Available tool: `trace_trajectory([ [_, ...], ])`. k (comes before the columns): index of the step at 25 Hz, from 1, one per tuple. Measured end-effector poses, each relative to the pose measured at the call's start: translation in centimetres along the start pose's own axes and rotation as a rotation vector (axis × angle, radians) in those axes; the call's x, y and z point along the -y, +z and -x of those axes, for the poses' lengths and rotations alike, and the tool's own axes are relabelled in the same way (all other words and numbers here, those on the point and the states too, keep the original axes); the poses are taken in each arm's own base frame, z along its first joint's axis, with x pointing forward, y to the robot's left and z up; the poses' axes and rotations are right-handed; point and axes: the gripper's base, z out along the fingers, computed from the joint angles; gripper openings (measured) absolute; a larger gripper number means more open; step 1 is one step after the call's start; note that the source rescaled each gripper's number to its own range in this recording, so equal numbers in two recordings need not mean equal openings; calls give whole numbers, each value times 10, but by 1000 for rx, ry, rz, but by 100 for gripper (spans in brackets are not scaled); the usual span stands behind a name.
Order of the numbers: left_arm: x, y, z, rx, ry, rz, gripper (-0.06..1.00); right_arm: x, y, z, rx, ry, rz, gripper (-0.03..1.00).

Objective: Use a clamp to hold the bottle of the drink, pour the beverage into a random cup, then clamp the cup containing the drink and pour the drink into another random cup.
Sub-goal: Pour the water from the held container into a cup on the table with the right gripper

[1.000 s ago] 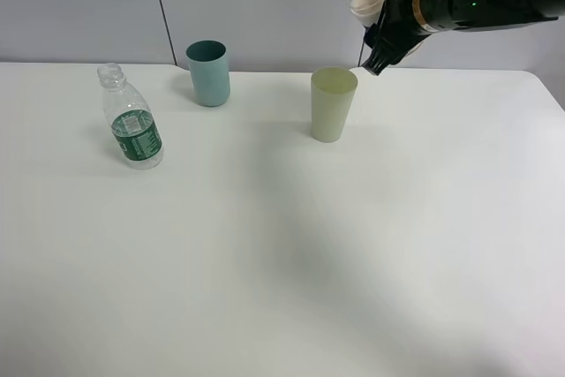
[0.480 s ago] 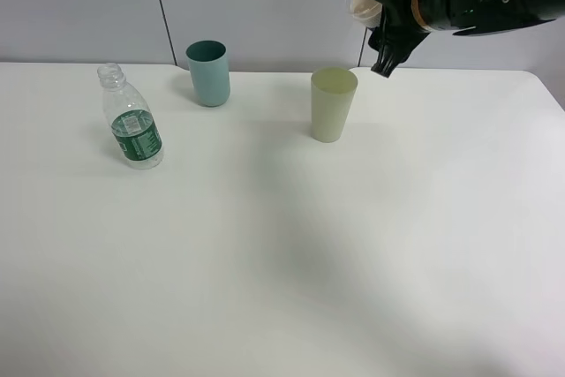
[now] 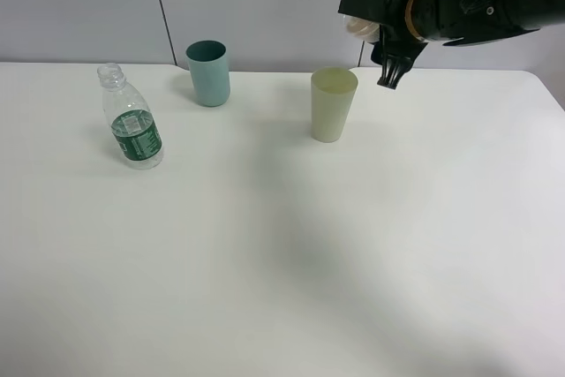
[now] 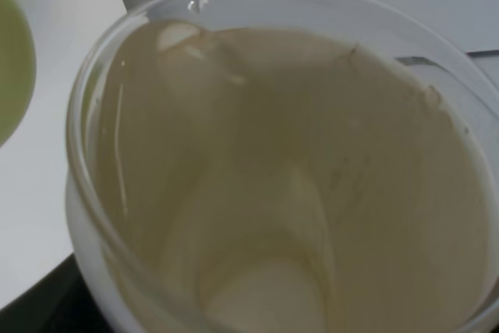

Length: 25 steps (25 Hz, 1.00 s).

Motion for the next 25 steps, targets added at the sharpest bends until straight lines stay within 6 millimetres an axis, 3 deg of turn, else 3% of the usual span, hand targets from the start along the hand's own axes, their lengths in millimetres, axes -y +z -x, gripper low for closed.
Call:
trace_trajectory([
  [25,0,0,0,0,0,0,100,4,0,-3,-35,-163,-44,0],
])
